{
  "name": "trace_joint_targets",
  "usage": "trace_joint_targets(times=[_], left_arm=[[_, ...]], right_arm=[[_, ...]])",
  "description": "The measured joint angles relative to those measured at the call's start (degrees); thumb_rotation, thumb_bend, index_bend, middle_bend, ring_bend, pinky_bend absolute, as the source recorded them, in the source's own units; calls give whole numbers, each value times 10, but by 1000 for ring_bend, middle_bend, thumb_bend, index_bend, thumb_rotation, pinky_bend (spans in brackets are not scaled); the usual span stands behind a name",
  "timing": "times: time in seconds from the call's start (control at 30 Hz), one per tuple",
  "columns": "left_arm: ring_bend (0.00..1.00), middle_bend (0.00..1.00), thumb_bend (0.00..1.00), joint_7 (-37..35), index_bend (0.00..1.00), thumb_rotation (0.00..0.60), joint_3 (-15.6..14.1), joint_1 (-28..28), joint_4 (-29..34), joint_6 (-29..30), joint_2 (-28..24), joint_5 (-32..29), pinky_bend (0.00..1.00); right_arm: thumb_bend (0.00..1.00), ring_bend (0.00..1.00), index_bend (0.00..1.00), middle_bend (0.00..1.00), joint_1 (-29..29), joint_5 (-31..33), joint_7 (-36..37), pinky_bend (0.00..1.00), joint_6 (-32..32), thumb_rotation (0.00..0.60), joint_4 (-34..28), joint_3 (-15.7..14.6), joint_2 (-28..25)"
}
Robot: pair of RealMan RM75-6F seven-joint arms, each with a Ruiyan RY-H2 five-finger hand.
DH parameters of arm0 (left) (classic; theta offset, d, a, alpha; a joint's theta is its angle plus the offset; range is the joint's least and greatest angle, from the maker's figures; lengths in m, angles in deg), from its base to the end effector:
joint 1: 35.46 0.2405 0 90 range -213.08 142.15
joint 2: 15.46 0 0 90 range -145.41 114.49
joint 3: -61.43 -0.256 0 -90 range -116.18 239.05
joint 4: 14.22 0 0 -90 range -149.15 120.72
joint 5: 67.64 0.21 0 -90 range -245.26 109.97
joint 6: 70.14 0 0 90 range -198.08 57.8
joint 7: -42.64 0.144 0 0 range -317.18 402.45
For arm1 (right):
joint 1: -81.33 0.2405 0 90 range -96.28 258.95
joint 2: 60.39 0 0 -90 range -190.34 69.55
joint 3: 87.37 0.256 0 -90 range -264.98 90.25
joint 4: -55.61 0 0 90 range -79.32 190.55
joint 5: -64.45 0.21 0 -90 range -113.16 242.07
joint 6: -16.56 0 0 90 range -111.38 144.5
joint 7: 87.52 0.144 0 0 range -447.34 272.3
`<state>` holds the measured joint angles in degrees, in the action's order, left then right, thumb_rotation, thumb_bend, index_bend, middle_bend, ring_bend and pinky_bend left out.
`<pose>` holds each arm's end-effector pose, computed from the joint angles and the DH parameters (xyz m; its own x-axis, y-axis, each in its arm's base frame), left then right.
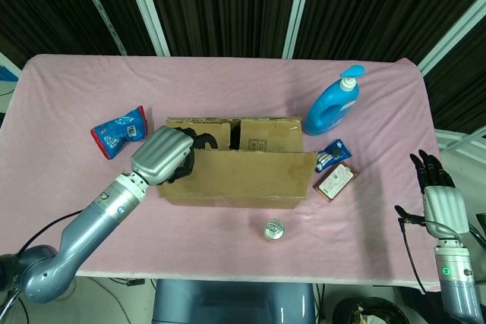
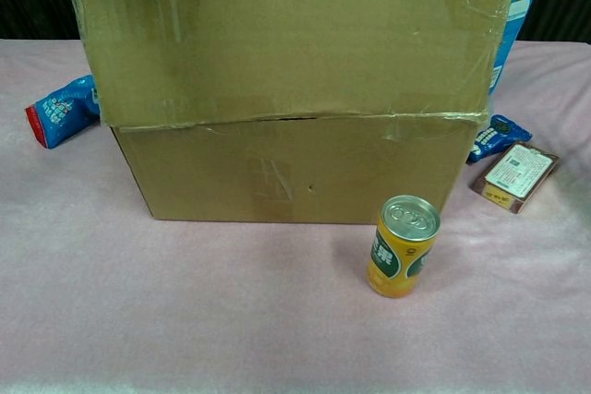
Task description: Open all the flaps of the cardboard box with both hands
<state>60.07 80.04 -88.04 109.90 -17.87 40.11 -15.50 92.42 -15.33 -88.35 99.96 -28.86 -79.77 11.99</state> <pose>-0.0166 0.3121 0.1235 0.3335 0.2776 0.9010 0.8269 -0.5452 -0.1380 -0.3111 -0.2332 0.1393 0.3765 0.0903 0.9220 -0.9261 0.0107 0.3771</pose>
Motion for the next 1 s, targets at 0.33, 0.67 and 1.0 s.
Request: trace_joint_targets(times=[0.33, 0.67, 1.0], left_arm=[[380, 516, 954, -42, 338, 600, -23, 51, 82, 11, -40, 98, 486], [347, 481, 828, -89, 315, 600, -68, 97, 107, -1, -59, 196, 455], [99, 187, 393, -116, 138, 600, -86, 148, 80, 58, -63, 252, 183]], right_arm=[[174, 0, 0, 0, -2, 2, 0, 212, -5, 600, -3, 1, 0], [174, 0, 0, 0, -3, 5, -2, 213, -9, 600, -6, 2, -1], [174, 0, 0, 0, -4, 8, -6, 212, -15, 600, -7, 3, -2]])
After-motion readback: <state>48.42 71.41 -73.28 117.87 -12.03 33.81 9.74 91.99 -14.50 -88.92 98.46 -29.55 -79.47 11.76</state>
